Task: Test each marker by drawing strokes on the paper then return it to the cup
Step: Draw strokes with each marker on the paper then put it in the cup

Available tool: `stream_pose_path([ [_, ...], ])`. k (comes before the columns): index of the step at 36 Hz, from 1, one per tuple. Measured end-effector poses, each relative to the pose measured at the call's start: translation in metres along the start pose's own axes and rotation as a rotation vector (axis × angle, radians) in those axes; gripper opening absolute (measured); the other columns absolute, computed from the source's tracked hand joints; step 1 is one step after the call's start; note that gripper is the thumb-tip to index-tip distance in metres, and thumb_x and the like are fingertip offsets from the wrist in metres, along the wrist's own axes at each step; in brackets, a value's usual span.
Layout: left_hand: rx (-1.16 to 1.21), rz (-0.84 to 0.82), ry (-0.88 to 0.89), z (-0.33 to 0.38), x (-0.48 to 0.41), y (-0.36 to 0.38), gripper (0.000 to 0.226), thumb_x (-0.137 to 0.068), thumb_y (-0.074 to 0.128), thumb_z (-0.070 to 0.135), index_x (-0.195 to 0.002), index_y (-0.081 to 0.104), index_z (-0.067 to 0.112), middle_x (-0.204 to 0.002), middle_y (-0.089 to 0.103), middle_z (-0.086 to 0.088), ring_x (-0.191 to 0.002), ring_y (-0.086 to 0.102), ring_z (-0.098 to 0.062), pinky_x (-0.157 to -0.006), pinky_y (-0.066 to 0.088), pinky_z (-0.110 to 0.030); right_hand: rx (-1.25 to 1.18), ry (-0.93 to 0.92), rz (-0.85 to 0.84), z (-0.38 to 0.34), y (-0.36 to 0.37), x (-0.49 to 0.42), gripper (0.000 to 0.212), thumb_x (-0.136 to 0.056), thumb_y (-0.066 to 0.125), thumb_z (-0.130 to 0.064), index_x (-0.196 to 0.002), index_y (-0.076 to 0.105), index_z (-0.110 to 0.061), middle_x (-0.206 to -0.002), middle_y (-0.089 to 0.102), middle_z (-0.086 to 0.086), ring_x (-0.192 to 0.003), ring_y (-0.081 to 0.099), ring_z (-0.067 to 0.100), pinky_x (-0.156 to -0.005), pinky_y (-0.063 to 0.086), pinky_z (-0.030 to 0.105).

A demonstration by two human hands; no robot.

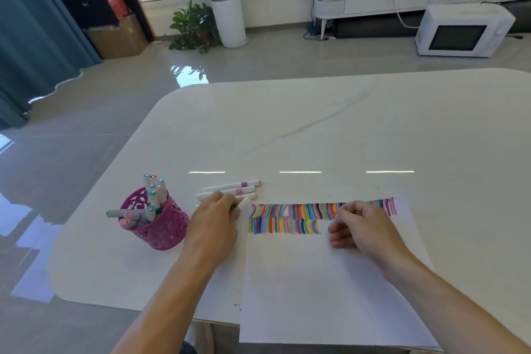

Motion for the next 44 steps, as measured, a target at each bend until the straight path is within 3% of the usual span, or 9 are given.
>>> stream_pose_path([
  [4,0.156,0.076,-0.022,0.007,-0.001,-0.008,0.015,-0.102,0.053,0.020,-0.109,0.066,0.020,-0.107,0.062,0.010,-0.086,0.055,-0.006,-0.067,0.040,-0.022,-0.004,-0.015,0.009,0.000,0.000,-0.001,0.011,-0.094,0.058,-0.001,-0.090,0.067,0.003,-0.071,0.076,0.013,-0.057,0.073,0.024,-0.055,0.061,0.031],
  [7,0.316,0.098,0.012,0.019,0.002,-0.011,0.014,-0.101,0.056,0.025,-0.111,0.065,0.026,-0.100,0.062,0.022,-0.089,0.057,0.007,-0.067,0.040,-0.010,-0.008,-0.026,0.019,0.002,0.001,-0.003,0.012,-0.095,0.058,-0.003,-0.088,0.066,0.002,-0.071,0.076,0.013,-0.058,0.074,0.025,-0.056,0.061,0.032],
  [12,0.546,0.115,0.126,0.050,0.013,-0.013,0.030,-0.097,0.063,0.022,-0.103,0.058,0.050,-0.098,0.065,0.027,-0.091,0.062,0.000,-0.072,0.045,-0.008,-0.011,-0.036,0.015,0.003,0.001,-0.007,0.012,-0.096,0.059,-0.005,-0.089,0.067,0.000,-0.073,0.077,0.012,-0.062,0.075,0.028,-0.069,0.065,0.043],
  [23,0.887,-0.038,0.081,0.080,0.017,0.004,0.038,-0.098,0.062,0.012,-0.126,0.061,0.037,-0.100,0.068,0.014,-0.093,0.067,-0.011,-0.079,0.055,-0.023,0.005,-0.168,-0.096,-0.010,0.011,0.004,0.008,-0.094,0.062,-0.002,-0.088,0.068,-0.004,-0.076,0.076,0.013,-0.064,0.071,0.023,-0.067,0.062,0.041],
  [27,0.982,-0.083,0.065,0.092,0.019,0.007,0.046,-0.096,0.061,0.006,-0.126,0.060,0.040,-0.105,0.068,0.006,-0.095,0.069,-0.016,-0.084,0.058,-0.034,0.066,-0.256,-0.178,-0.015,0.019,0.009,0.009,-0.100,0.064,-0.015,-0.094,0.070,-0.011,-0.081,0.078,0.007,-0.073,0.075,0.023,-0.072,0.063,0.040],
  [30,1.055,-0.123,0.074,0.103,0.021,0.010,0.054,-0.096,0.060,0.002,-0.129,0.058,0.044,-0.106,0.066,-0.004,-0.093,0.070,-0.021,-0.083,0.059,-0.032,0.131,-0.305,-0.241,-0.018,0.024,0.015,0.015,-0.102,0.062,-0.029,-0.095,0.072,-0.018,-0.080,0.077,0.005,-0.073,0.075,0.023,-0.069,0.061,0.035],
  [35,0.992,-0.106,0.101,0.110,0.020,0.012,0.045,-0.092,0.068,0.006,-0.120,0.064,0.042,-0.098,0.067,0.004,-0.092,0.068,-0.013,-0.080,0.057,-0.027,0.177,-0.344,-0.273,-0.020,0.022,0.018,0.020,-0.104,0.058,-0.033,-0.091,0.072,-0.028,-0.073,0.073,-0.002,-0.067,0.071,0.018,-0.064,0.055,0.026],
  [39,1.052,-0.110,0.061,0.106,0.019,0.015,0.038,-0.086,0.074,0.007,-0.110,0.065,0.036,-0.094,0.070,0.001,-0.089,0.070,-0.018,-0.076,0.057,-0.025,0.224,-0.380,-0.260,-0.023,0.017,0.019,0.028,-0.101,0.056,-0.041,-0.078,0.069,-0.033,-0.066,0.060,-0.015,-0.064,0.055,0.006,-0.066,0.045,0.027],
  [44,0.932,-0.103,0.046,0.100,0.018,0.020,0.029,-0.085,0.077,0.016,-0.096,0.060,0.037,-0.087,0.072,0.004,-0.081,0.070,-0.017,-0.073,0.057,-0.029,0.221,-0.337,-0.309,-0.023,0.016,0.019,0.023,-0.103,0.058,-0.033,-0.086,0.068,-0.021,-0.080,0.074,-0.003,-0.067,0.064,0.011,-0.068,0.047,0.030],
])
Point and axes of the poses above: each hand's wrist, its own x-axis away from the middle knuckle, its own y-axis out of the palm, z = x × y, the point moved 6 cm from there along -x, towards the middle knuckle
